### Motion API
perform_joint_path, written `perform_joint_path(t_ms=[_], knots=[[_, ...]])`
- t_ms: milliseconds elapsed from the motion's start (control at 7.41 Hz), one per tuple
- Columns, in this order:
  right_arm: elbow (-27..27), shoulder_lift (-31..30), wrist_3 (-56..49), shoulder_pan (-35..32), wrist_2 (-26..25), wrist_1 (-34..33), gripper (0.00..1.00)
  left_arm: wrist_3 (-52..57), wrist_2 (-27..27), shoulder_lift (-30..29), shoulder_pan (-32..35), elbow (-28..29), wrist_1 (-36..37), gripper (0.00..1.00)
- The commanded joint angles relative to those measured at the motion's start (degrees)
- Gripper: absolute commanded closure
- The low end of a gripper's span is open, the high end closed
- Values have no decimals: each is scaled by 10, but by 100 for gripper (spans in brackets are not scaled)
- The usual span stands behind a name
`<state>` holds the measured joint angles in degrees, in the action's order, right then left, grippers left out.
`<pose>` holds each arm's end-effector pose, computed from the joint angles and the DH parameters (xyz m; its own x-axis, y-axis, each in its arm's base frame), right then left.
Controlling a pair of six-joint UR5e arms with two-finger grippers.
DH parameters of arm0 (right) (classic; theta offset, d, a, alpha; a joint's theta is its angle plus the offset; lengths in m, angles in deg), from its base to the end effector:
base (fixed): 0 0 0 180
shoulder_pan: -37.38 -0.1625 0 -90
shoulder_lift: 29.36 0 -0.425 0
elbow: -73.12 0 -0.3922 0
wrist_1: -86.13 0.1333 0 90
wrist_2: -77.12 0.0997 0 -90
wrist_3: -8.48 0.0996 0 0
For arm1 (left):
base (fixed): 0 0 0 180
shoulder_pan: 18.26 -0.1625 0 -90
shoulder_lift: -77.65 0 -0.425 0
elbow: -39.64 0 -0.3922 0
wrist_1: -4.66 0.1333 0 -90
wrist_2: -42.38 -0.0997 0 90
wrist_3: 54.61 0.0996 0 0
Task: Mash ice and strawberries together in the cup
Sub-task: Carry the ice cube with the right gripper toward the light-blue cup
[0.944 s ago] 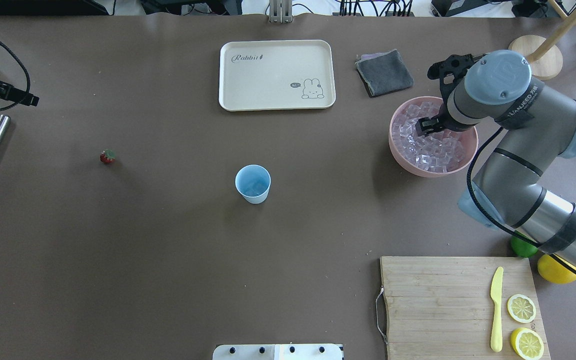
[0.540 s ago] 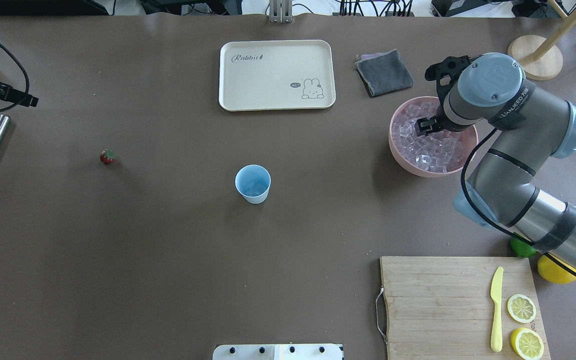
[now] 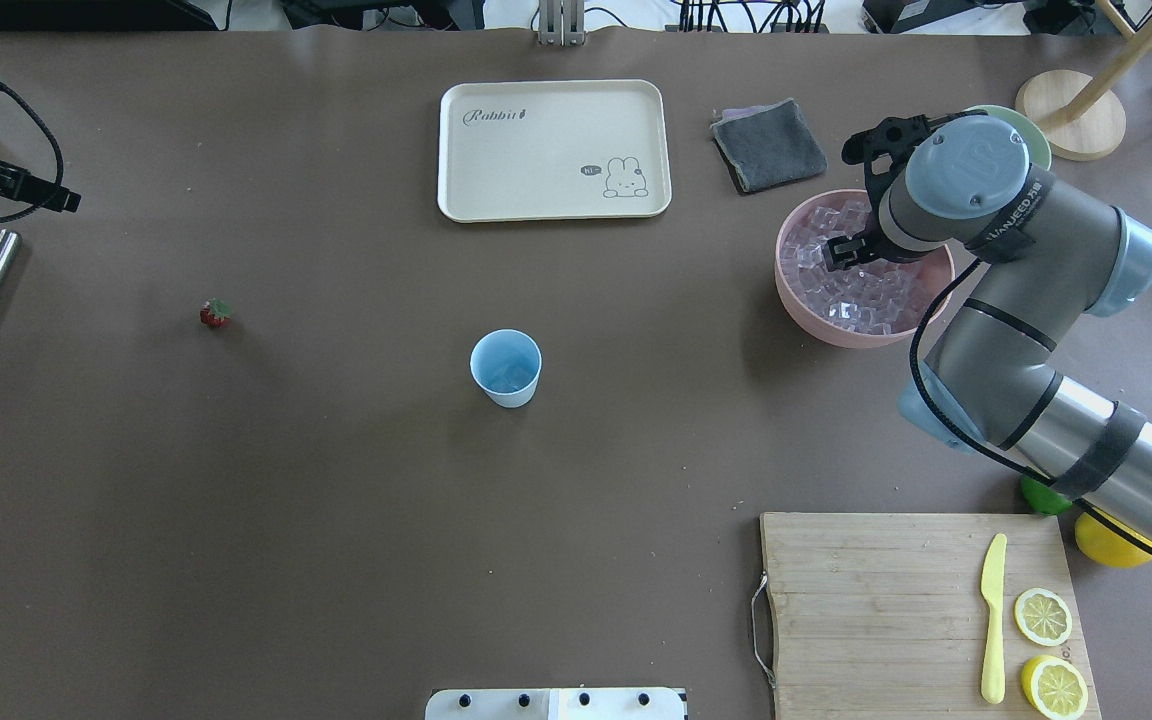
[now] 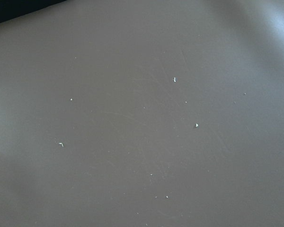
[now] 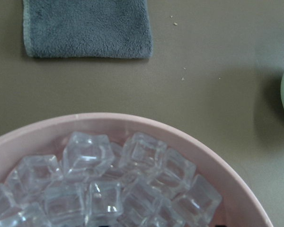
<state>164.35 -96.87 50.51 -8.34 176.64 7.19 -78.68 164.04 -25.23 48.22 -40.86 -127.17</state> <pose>-0.3768 -0.5538 0.4212 0.8595 -0.1679 0.4828 -0.0027 0.9430 0.3328 0.1718 -0.5978 0.5427 0.6915 0.3585 -0.6271 0.0010 0.8677 0.4972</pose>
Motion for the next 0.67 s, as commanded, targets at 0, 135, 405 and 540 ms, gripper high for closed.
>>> perform_joint_path(t_ms=[0, 135, 405, 540], knots=[[-2, 1, -3, 3, -6, 2, 57, 0, 0, 0, 0, 1, 0, 3], [2, 1, -3, 2, -6, 2, 61, 0, 0, 0, 0, 2, 0, 3], [4, 1, -2, 2, -6, 2, 63, 0, 0, 0, 0, 1, 0, 3], [4, 1, -2, 2, -6, 1, 63, 0, 0, 0, 0, 1, 0, 3]])
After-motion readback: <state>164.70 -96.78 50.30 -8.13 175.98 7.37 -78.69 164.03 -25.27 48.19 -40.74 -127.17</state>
